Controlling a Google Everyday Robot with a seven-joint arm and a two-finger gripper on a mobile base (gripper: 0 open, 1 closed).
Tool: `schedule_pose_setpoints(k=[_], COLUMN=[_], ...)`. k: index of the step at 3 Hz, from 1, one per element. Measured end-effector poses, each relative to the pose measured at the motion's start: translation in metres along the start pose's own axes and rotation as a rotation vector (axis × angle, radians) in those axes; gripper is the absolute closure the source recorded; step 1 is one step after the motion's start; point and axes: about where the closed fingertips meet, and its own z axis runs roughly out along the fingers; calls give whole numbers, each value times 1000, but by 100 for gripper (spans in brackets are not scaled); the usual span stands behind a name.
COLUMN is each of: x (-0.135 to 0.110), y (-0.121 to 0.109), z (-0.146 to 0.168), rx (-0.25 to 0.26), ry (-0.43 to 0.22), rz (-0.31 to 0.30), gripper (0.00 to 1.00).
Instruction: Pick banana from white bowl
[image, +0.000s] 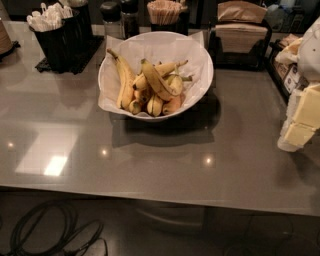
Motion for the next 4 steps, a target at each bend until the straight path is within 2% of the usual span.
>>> schedule_pose_setpoints(k=[1, 2, 3, 4], x=[0, 0, 37, 45], y=[0, -3, -38, -49], z=[0, 0, 4, 21], rx=[0, -21, -9, -55], ry=[0, -88, -289, -391], rz=[0, 36, 152, 211], gripper=[0, 0, 0, 0])
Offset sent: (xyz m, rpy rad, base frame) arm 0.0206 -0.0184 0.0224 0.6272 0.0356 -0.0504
